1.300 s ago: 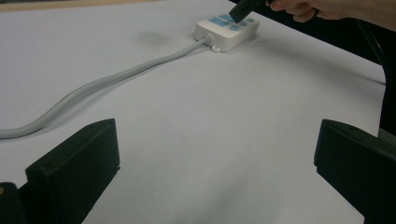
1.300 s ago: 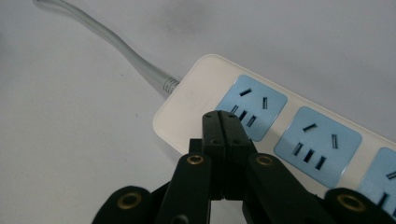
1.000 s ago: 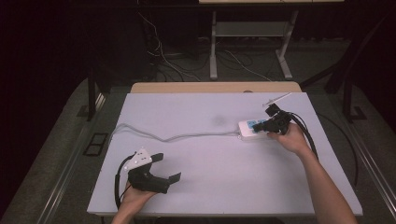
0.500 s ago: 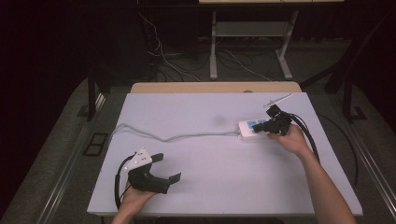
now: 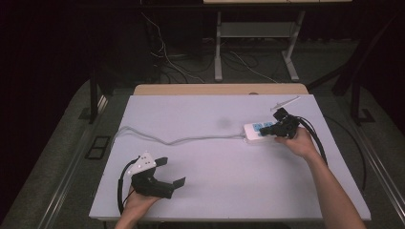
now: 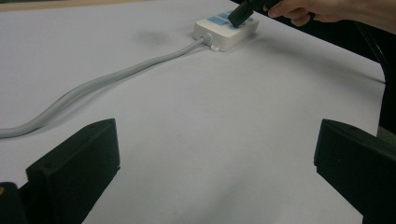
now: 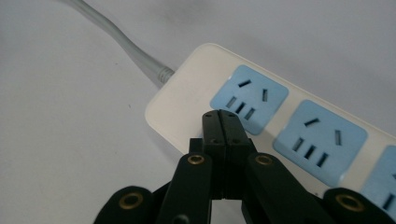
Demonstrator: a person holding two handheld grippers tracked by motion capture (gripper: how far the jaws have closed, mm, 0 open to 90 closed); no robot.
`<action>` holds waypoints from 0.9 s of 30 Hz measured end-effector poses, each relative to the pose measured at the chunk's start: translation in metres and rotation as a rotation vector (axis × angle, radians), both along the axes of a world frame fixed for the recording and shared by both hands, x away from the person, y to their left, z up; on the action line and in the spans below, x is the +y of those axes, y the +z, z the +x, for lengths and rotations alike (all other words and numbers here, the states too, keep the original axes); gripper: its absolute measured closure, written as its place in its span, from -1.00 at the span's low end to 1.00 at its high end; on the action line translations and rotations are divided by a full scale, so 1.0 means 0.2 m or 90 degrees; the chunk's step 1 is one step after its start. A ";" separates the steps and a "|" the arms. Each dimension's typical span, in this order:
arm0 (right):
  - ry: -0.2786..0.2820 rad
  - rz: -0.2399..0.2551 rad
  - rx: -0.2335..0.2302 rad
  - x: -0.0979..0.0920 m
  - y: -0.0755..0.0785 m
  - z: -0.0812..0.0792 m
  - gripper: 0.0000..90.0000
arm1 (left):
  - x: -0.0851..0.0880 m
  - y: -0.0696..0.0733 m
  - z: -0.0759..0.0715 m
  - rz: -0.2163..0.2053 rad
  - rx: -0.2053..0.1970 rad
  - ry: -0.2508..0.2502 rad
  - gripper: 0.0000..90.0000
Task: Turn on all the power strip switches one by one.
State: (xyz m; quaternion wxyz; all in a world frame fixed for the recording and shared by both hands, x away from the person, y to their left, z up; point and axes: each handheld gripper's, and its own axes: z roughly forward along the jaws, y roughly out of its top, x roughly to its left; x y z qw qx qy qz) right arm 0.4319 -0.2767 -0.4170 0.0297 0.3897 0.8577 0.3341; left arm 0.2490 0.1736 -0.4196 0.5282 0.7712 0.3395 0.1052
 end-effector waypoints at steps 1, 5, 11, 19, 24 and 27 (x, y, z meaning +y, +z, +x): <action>-0.002 -0.007 -0.002 -0.01 0.00 0.00 1.00 | 0.00 0.00 0.00 -0.001 0.001 0.000 -1.00; -0.009 0.008 -0.001 -0.02 -0.01 -0.01 1.00 | 0.00 0.00 0.00 0.002 0.002 -0.001 -1.00; -0.007 0.001 -0.004 0.00 0.02 -0.02 1.00 | 0.00 0.00 0.01 0.002 0.003 0.004 -1.00; -0.004 0.013 -0.001 0.02 0.00 -0.01 1.00 | 0.00 0.00 0.00 0.002 0.002 0.006 -1.00; -0.003 0.014 -0.004 0.01 -0.01 -0.01 1.00 | 0.00 -0.01 0.00 0.003 0.003 0.004 -1.00; 0.000 0.005 -0.009 0.02 0.00 -0.02 1.00 | 0.00 0.00 0.00 0.003 0.003 0.005 -1.00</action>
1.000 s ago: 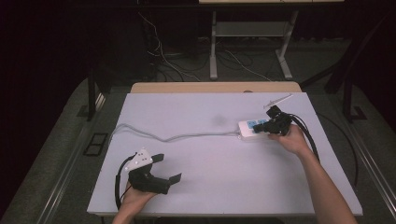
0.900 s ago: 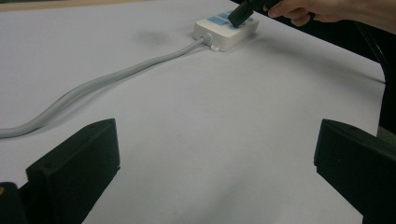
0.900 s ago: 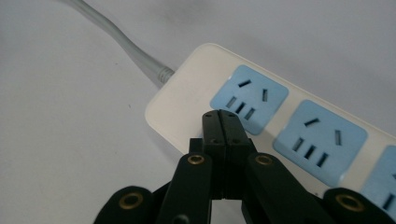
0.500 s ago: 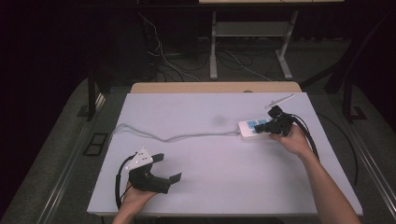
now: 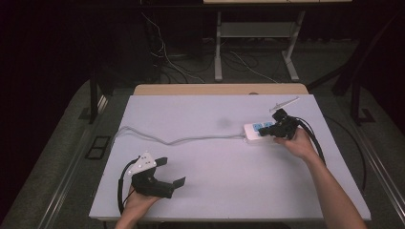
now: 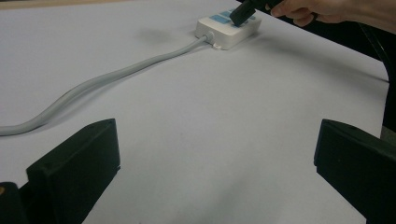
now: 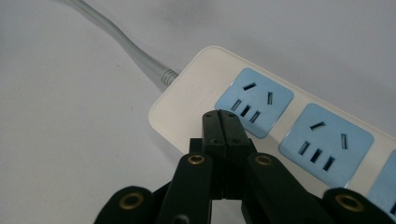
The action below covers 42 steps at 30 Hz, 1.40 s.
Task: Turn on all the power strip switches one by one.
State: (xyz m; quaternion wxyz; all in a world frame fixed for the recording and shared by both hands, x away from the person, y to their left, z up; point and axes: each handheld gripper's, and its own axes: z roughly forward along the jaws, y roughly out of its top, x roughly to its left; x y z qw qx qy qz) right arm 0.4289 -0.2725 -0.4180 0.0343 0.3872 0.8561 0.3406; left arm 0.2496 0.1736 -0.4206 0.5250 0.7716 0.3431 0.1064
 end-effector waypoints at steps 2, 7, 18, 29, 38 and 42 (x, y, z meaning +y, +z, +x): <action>0.001 -0.003 0.000 0.00 0.00 0.00 1.00 | 0.00 0.00 0.00 0.000 0.000 0.001 -1.00; 0.006 -0.023 -0.017 0.02 0.00 -0.01 1.00 | 0.00 0.00 0.00 0.001 0.000 0.000 -1.00; 0.000 0.002 0.008 0.00 0.01 0.00 1.00 | 0.01 0.00 0.01 0.000 0.002 0.003 -1.00; -0.012 0.035 -0.006 -0.07 0.11 -0.01 1.00 | 0.01 0.00 0.00 0.001 0.001 0.002 -1.00; -0.033 0.052 -0.019 -0.16 0.18 0.00 1.00 | 0.01 0.00 0.01 0.001 0.000 0.003 -1.00; -0.045 0.056 -0.017 -0.20 0.19 0.00 1.00 | 0.01 0.00 0.01 0.001 0.001 0.003 -1.00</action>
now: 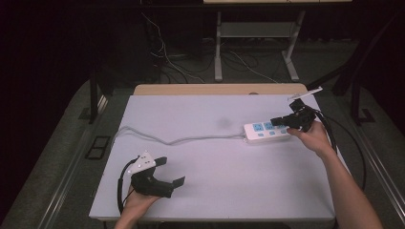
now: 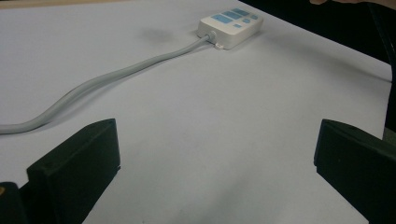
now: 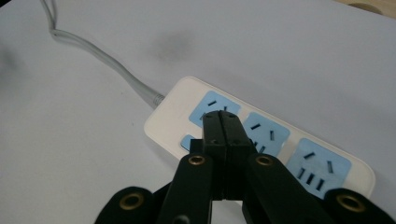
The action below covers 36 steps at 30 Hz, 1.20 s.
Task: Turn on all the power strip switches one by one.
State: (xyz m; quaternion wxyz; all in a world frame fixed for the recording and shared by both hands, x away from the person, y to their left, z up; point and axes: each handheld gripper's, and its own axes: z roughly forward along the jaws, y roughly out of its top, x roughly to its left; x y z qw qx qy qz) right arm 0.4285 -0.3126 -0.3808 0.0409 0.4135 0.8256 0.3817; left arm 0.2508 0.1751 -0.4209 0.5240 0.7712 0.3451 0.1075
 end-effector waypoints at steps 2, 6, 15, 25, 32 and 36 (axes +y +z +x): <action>-0.002 0.001 -0.001 -0.02 0.00 0.00 1.00 | 0.00 0.00 0.00 0.001 0.000 0.001 -1.00; -0.007 0.005 0.000 -0.04 -0.01 0.01 1.00 | 0.00 0.00 0.00 0.001 0.000 0.001 -1.00; -0.006 -0.003 0.013 -0.05 -0.05 0.04 1.00 | 0.01 0.00 0.00 -0.001 0.000 0.003 -1.00; 0.003 -0.022 0.035 -0.03 -0.10 0.06 1.00 | 0.01 0.00 0.00 0.001 -0.001 0.003 -1.00; 0.010 -0.031 0.045 -0.01 -0.13 0.07 1.00 | 0.01 0.00 0.00 0.002 -0.001 0.003 -1.00; 0.014 -0.040 0.052 -0.01 -0.14 0.07 1.00 | 0.01 0.00 0.00 0.002 -0.001 0.004 -1.00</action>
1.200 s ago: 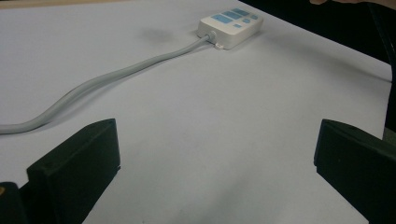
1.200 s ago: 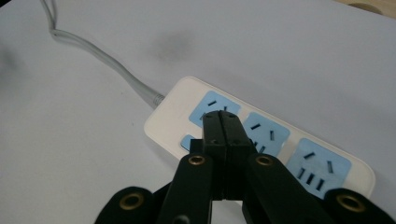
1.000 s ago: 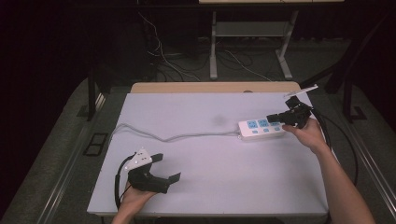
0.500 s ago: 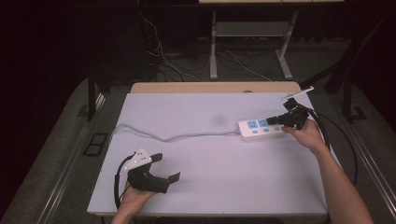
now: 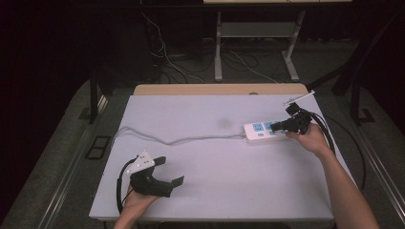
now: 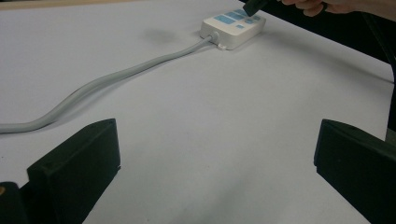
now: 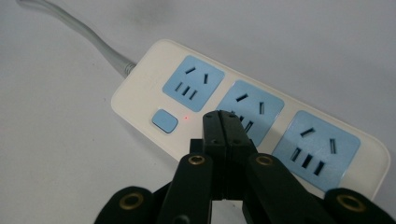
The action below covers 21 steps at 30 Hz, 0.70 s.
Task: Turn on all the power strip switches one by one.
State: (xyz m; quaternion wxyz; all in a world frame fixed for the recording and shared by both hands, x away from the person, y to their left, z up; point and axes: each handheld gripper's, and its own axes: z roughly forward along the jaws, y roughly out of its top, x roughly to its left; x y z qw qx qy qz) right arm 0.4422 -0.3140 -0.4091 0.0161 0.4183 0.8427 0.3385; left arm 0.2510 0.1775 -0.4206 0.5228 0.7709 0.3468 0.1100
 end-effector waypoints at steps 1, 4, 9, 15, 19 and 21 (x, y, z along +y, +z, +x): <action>0.001 -0.004 0.002 0.00 0.00 0.00 1.00 | 0.00 0.00 0.00 0.000 0.000 0.000 -1.00; 0.003 -0.006 0.009 0.00 -0.02 -0.01 1.00 | 0.00 0.00 0.00 0.000 0.000 0.000 -1.00; -0.004 0.006 0.003 -0.01 -0.03 -0.01 1.00 | -0.01 0.00 0.00 -0.001 0.001 0.001 -1.00; -0.006 0.003 0.000 -0.01 -0.03 -0.02 1.00 | -0.01 0.00 0.00 0.003 0.000 -0.002 -1.00; -0.009 0.005 -0.003 -0.01 -0.04 -0.03 1.00 | -0.01 0.00 0.00 0.002 0.000 -0.002 -1.00; -0.013 0.006 -0.004 -0.01 -0.04 -0.03 1.00 | -0.01 0.00 0.00 0.001 0.000 -0.001 -1.00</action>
